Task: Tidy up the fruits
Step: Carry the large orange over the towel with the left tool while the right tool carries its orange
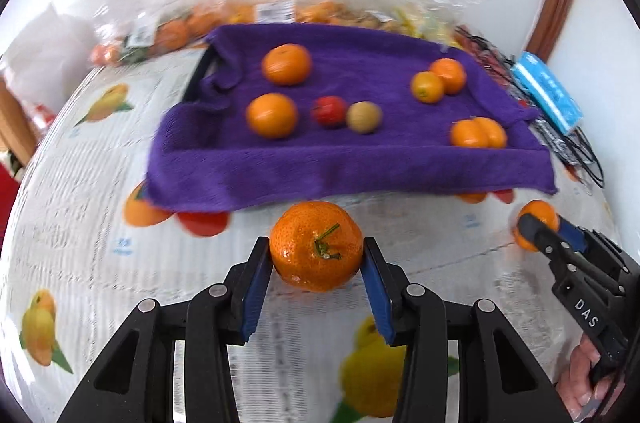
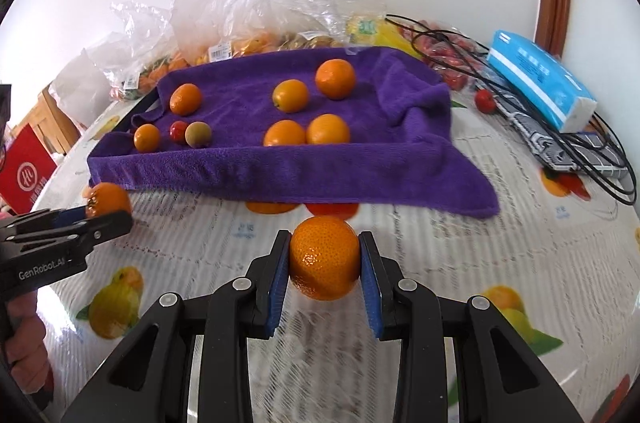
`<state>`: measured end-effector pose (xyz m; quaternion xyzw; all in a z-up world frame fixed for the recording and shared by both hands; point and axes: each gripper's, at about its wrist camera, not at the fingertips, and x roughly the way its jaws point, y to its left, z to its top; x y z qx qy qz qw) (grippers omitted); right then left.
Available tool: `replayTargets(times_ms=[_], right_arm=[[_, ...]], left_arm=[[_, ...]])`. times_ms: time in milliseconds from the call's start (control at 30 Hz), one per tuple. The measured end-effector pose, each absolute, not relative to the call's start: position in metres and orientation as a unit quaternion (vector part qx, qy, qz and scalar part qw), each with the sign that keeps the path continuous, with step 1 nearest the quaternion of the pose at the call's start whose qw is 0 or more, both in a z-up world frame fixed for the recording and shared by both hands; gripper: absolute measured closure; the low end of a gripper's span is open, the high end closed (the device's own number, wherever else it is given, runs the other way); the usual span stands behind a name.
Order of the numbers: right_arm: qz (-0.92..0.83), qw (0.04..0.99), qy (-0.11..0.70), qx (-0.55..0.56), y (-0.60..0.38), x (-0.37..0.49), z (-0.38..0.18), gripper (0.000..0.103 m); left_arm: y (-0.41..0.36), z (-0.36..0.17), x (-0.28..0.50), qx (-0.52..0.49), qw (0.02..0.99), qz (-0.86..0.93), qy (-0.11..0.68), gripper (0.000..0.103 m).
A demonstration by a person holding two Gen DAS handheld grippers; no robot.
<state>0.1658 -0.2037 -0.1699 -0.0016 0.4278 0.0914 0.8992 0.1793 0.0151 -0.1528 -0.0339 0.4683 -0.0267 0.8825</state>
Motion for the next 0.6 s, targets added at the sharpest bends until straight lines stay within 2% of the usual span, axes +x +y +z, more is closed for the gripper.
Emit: replayTargets(times_ms=[233, 600], right_arm=[[0.089, 0.896, 0.434, -0.005, -0.2, 0.17, -0.172, 0.07], [0.094, 0.885, 0.456, -0.009, -0.197, 0.174, -0.18, 0.068]], left_arm=[[0.017, -0.16, 0.174, -0.038, 0.901, -0.025, 0.431, 0.06], [0.017, -0.161, 0.175, -0.037, 0.903, -0.024, 0.427, 0.06]])
